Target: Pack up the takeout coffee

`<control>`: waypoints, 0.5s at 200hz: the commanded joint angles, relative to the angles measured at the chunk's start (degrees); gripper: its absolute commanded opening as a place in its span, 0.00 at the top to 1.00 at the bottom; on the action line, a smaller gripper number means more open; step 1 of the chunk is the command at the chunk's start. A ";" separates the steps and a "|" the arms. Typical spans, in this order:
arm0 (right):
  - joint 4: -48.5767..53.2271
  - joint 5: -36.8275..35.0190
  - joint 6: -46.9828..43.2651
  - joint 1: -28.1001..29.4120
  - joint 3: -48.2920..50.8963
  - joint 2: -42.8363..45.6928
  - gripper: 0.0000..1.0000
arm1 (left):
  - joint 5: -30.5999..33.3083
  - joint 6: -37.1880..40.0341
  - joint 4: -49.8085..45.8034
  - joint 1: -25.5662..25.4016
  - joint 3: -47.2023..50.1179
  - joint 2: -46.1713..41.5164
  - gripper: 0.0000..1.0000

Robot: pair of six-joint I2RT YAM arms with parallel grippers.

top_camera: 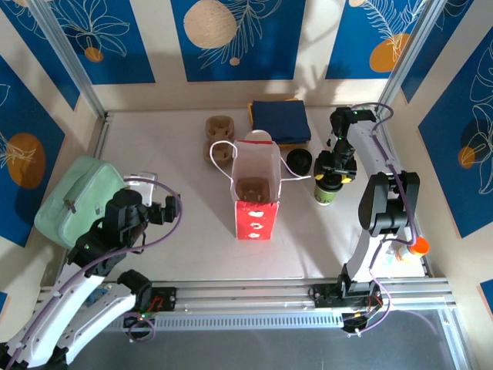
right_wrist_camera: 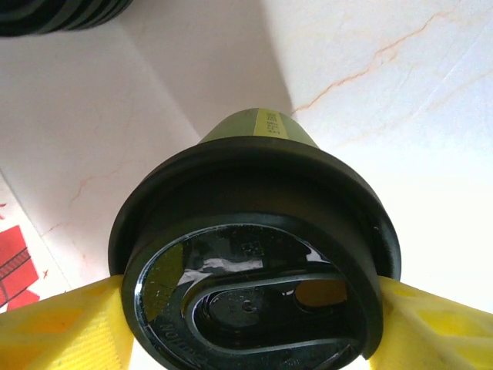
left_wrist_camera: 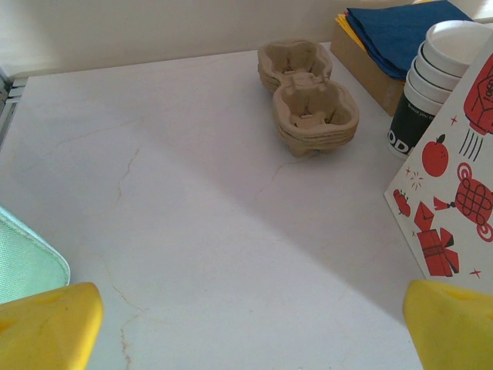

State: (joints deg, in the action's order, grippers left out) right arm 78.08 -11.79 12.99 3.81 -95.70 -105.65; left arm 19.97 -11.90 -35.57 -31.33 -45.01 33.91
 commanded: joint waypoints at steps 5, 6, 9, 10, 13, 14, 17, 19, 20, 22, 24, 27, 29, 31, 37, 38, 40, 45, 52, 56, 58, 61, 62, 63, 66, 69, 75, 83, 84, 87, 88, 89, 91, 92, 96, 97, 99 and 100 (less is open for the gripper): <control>7.20 0.50 3.37 2.24 -3.21 3.43 0.30 | -0.96 -1.06 -0.39 -0.46 0.59 -0.13 0.01; 7.32 0.52 3.36 2.33 -3.28 3.52 0.30 | -1.01 -1.08 -0.29 -0.43 0.56 -0.14 0.00; 7.68 0.54 3.53 2.56 -3.39 3.76 0.30 | -1.34 -1.19 -0.29 -0.48 0.62 -0.09 0.01; 7.82 0.54 3.57 2.67 -3.50 3.81 0.30 | -1.42 -1.24 -0.24 -0.48 0.63 -0.08 0.01; 8.22 0.54 3.72 2.93 -3.60 4.18 0.30 | -1.70 -1.22 -0.14 -0.44 0.63 -0.09 0.01; 8.31 0.54 3.76 2.99 -3.61 4.29 0.30 | -1.82 -1.21 -0.08 -0.42 0.63 -0.08 0.01; 8.75 0.60 3.94 3.25 -3.77 4.55 0.30 | -2.24 -1.20 0.05 -0.47 0.63 -0.03 0.00; 8.99 0.62 3.98 3.40 -3.90 4.63 0.30 | -2.48 -1.22 0.13 -0.44 0.63 0.00 0.00; 9.14 0.63 4.02 3.53 -3.98 4.73 0.30 | -2.61 -1.16 0.18 -0.46 0.63 0.01 0.00; 9.40 0.63 4.11 3.71 -4.10 4.92 0.30 | -2.88 -1.25 0.29 -0.43 0.63 0.08 0.00; 9.59 0.70 4.14 3.89 -4.20 5.10 0.30 | -3.11 -1.27 0.38 -0.47 0.63 0.14 0.00; 9.89 0.71 4.22 4.06 -4.35 5.33 0.30 | -3.44 -1.34 0.43 -0.46 0.63 0.20 0.00; 10.05 0.67 4.32 4.28 -4.44 5.46 0.30 | -3.75 -1.36 0.55 -0.41 0.59 0.28 0.00; 10.35 0.64 4.41 4.47 -4.57 5.65 0.30 | -4.00 -1.37 0.65 -0.47 0.57 0.39 0.00; 10.98 0.50 4.63 5.08 -4.79 6.17 0.30 | -4.98 -1.37 0.83 -0.46 0.47 0.57 0.00; 11.14 0.48 4.61 5.16 -4.86 6.30 0.30 | -5.14 -1.41 0.84 -0.47 0.42 0.64 0.00; 11.39 0.46 4.63 5.31 -5.00 6.50 0.30 | -5.40 -1.45 0.79 -0.42 0.33 0.74 0.00; 11.99 0.37 4.73 5.77 -5.24 6.82 0.31 | -5.98 -1.57 0.85 -0.44 0.13 1.04 0.00; 12.74 0.16 4.98 6.33 -5.68 7.45 0.31 | -6.83 -1.63 0.93 -0.48 -0.11 1.44 0.00; 13.19 -0.04 5.16 6.78 -5.87 7.79 0.31 | -7.28 -1.64 0.94 -0.40 -0.28 1.70 0.01; 13.44 -0.13 5.26 6.92 -6.00 7.86 0.31 | -7.52 -1.68 1.01 -0.46 -0.32 1.80 0.01; 13.77 -0.28 5.31 7.14 -6.25 8.11 0.31 | -7.83 -1.71 1.07 -0.41 -0.47 2.00 0.01; 13.90 -0.31 5.30 7.24 -6.39 8.19 0.31 | -7.97 -1.71 1.05 -0.44 -0.49 2.06 0.01; 14.00 -0.37 5.34 7.34 -6.45 8.31 0.31 | -8.08 -1.67 1.09 -0.46 -0.50 2.14 0.01; 14.24 -0.54 5.51 7.59 -6.63 8.58 0.31 | -8.37 -1.72 1.11 -0.46 -0.58 2.32 0.01; 14.53 -0.75 5.66 7.87 -6.88 8.75 0.31 | -8.59 -1.72 1.16 -0.44 -0.64 2.50 0.02; 15.12 -0.85 5.89 8.29 -7.47 9.33 0.31 | -9.07 -1.82 1.36 -0.41 -0.69 2.86 0.02; 15.87 -0.92 6.17 8.86 -8.11 9.93 0.31 | -9.76 -1.97 1.68 -0.47 -0.78 3.24 0.02; 15.96 -0.94 6.21 8.94 -8.19 10.02 0.31 | -9.85 -2.02 1.71 -0.44 -0.82 3.25 0.02; 16.20 -0.95 6.31 9.08 -8.55 10.33 0.31 | -10.08 -2.10 1.85 -0.40 -0.78 3.34 0.03; 16.30 -0.95 6.33 9.18 -8.72 10.35 0.31 | -10.14 -2.09 1.88 -0.40 -0.78 3.39 0.03; 16.35 -0.95 6.42 9.23 -8.80 10.40 0.31 | -10.22 -2.12 2.03 -0.44 -0.82 3.51 0.03; 16.50 -1.02 6.43 9.42 -9.00 10.58 0.31 | -10.48 -2.15 2.14 -0.47 -0.74 3.59 0.03; 16.62 -1.07 6.47 9.53 -9.21 10.69 0.31 | -10.56 -2.24 2.20 -0.44 -0.72 3.60 0.03; 16.93 -1.26 6.65 9.77 -9.65 10.97 0.31 | -10.87 -2.29 2.59 -0.46 -0.69 3.82 0.04; 17.02 -1.32 6.67 9.84 -9.71 11.02 0.31 | -11.11 -2.32 2.69 -0.47 -0.65 3.80 0.04; 17.19 -1.37 6.75 10.01 -9.99 11.17 0.31 | -11.29 -2.33 2.87 -0.42 -0.61 3.86 0.04; 17.28 -1.38 6.77 10.04 -10.06 11.21 0.31 | -11.45 -2.38 2.92 -0.41 -0.56 3.87 0.04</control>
State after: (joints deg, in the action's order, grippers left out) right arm 90.32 -12.29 17.69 12.51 -102.69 -97.41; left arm 12.53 -13.23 -35.05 -31.33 -45.04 37.21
